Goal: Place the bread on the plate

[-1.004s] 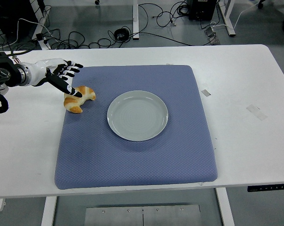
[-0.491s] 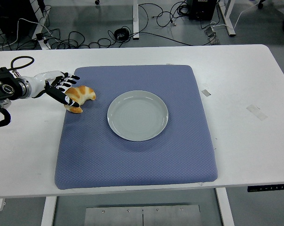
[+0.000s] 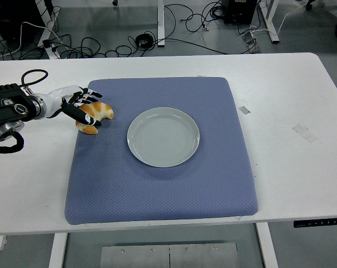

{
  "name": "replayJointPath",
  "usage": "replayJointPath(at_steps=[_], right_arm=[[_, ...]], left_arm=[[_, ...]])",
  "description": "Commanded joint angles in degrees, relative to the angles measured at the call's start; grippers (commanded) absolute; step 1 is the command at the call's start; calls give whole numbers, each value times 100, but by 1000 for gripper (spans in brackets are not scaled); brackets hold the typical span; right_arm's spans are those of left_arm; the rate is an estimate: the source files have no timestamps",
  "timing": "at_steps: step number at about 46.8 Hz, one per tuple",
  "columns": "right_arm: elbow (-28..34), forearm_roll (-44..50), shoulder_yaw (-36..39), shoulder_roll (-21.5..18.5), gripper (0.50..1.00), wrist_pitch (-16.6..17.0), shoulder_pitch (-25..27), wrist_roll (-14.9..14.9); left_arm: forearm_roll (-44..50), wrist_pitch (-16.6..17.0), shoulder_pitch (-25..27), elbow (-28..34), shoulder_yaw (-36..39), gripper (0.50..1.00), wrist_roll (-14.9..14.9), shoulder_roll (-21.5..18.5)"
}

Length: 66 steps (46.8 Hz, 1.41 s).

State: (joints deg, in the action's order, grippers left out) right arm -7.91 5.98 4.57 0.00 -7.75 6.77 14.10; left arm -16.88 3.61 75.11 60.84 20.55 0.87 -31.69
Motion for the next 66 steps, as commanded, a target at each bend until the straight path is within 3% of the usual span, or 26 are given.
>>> replayJointPath(at_steps=[1,18,28,37,42,66], right_arm=[[0,0,0,0,1000,-7,0,-4],[0,0,0,0,1000,-7,0,5],[0,0,0,0,1000,2,0,-4],[-9,0,0,0,1000,2,0,-4],[0,0,0,0,1000,2,0,5],[0,0,0,0,1000,2,0,5]], left_arm=[[1,0,-5,-11,2,869,1,22],[10,0,4,-11,-86,768,-8,31],[10,-9,4,-11,-112,749,-8,31],[1,-53,-5,-11,-112,652,-245,31],[1,-62,-14,-11,-112,624,-333,31],[27,-71,22,-2,-182,616,-403,13]])
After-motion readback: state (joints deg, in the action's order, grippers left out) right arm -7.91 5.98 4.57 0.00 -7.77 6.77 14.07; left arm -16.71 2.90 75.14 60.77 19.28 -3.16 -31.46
